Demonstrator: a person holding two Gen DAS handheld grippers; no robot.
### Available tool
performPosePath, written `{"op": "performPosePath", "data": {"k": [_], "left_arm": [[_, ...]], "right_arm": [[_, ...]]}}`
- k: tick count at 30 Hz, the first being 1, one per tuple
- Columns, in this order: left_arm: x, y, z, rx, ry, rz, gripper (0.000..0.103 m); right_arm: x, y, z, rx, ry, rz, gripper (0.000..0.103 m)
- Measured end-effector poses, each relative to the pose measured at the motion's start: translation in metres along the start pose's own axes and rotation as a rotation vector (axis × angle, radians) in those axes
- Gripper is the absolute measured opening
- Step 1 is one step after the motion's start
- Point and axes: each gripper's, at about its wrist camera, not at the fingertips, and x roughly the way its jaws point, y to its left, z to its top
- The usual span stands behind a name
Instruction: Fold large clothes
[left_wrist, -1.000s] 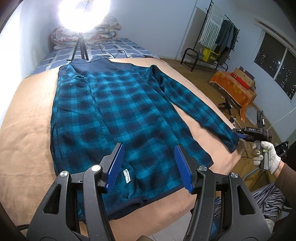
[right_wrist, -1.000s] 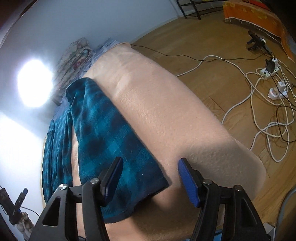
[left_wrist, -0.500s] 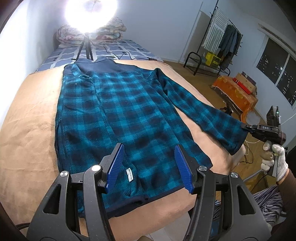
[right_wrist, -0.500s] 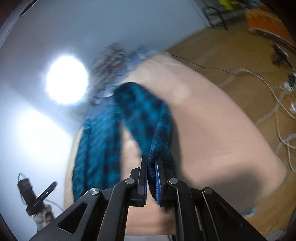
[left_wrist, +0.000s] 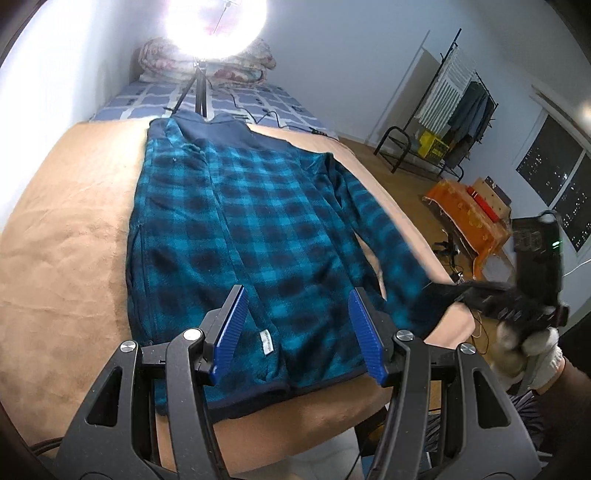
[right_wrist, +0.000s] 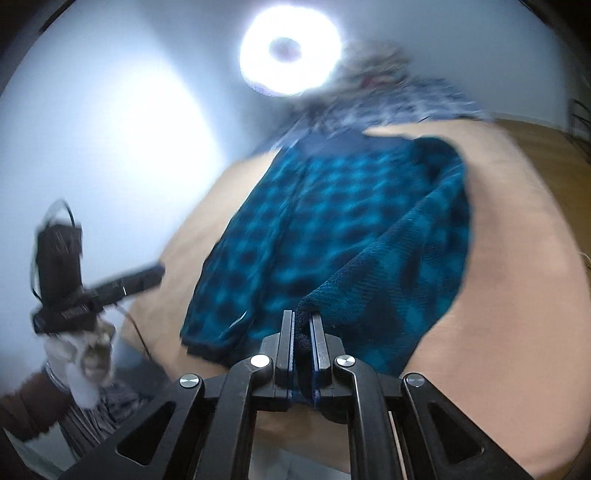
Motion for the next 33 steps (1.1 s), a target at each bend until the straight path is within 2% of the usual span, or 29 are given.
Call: {"op": "performPosePath", "data": {"k": [4,7,10,11,12,16,21,27,33], "left_arm": [[0.012,0.008,0.001,-0.048,0.018,-0.032,0.058],[0.031,0.012,-0.003,-0.082,0.070,-0.062,0.058],[0.046,0.010,-0.007,-0.095,0.111,-0.087,0.058],[0.049,0.009,-0.009,-0.096,0.125,-0.098,0.058],[0.056,0.006,-0.011,-0.095,0.144,-0.114,0.058],[0.077,-0.003,-0.015,-0.075,0.199,-0.133,0.058],[0.108,-0.014,-0.020,-0.074,0.276,-0.141,0.058],[0.141,-0.020,-0.025,-0.092,0.350,-0.133,0.058],[0.160,-0.015,-0.031,-0.138,0.387,-0.144,0.058]], "right_arm": [[0.058,0.018,-0.010,-0.062,0.140,0.020,0.005],[0.086,0.024,-0.023,-0.096,0.220,0.009,0.006],[0.089,0.018,-0.028,-0.083,0.275,0.048,0.021],[0.087,0.016,-0.026,-0.076,0.274,0.065,0.033],[0.082,0.014,-0.023,-0.067,0.270,0.083,0.037],[0.058,0.000,-0.003,-0.019,0.233,0.119,0.040],[0.043,-0.030,0.028,0.015,0.177,0.046,0.042],[0.035,-0.089,0.072,0.101,0.095,-0.024,0.042],[0.046,-0.142,0.114,0.193,0.040,-0.038,0.049]]}}
